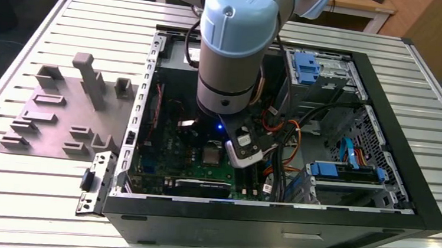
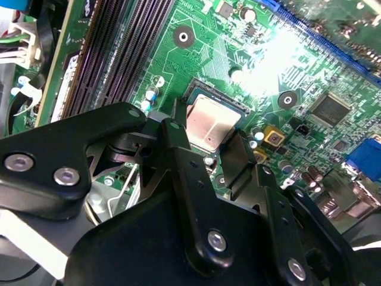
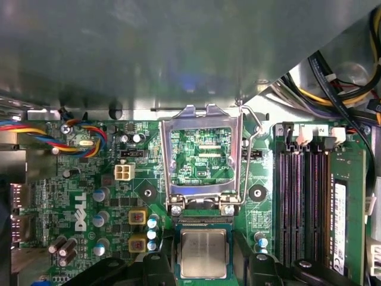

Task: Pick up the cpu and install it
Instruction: 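Place the cpu into insertion slot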

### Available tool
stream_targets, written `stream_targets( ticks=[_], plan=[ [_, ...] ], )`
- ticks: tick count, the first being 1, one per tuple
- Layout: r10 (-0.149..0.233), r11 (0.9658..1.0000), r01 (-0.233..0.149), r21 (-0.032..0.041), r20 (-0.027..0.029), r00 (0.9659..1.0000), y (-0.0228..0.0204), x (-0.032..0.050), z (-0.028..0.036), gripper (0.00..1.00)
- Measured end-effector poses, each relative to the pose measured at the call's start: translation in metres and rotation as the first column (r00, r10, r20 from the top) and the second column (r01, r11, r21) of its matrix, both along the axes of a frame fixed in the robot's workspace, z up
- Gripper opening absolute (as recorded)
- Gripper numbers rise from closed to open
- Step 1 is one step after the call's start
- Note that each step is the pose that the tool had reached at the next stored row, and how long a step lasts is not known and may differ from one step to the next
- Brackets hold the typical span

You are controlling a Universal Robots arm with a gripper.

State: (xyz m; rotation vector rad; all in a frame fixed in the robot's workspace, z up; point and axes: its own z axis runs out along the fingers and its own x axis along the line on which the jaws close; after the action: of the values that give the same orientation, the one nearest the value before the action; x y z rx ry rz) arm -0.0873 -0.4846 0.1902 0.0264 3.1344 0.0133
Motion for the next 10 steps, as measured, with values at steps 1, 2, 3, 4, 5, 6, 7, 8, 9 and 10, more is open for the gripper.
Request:
stream_targets(
  ticks=[1,2,3,4,5,6,7,8,9,10],
  plan=[
    [0.0,1.0,0.0,-0.0001,-0.0001,1.0,0.0,0.0,-0.0003,0.47],
    [0.0,1.0,0.0,-0.0003,-0.0003,1.0,0.0,0.0,-0.0005,0.47],
    [0.0,1.0,0.0,-0.0004,-0.0003,1.0,0.0,0.0,-0.0006,0.47],
    [0.0,1.0,0.0,-0.0003,-0.0003,1.0,0.0,0.0,-0.0007,0.47],
    [0.0,1.0,0.0,-0.0003,-0.0002,1.0,0.0,0.0,-0.0008,0.47],
    [0.0,1.0,0.0,-0.0001,-0.0001,1.0,0.0,0.0,-0.001,0.47],
    [0.0,1.0,0.0,-0.0002,-0.0001,1.0,0.0,0.0,-0.001,0.47],
    [0.0,1.0,0.0,-0.0003,-0.0002,1.0,0.0,0.0,-0.001,0.47],
    [0.0,1.0,0.0,-0.0002,-0.0002,1.0,0.0,0.0001,-0.0011,0.47],
    [0.0,1.0,0.0,-0.0002,-0.0002,1.0,0.0,0.0001,-0.0012,0.47]
  ],
)
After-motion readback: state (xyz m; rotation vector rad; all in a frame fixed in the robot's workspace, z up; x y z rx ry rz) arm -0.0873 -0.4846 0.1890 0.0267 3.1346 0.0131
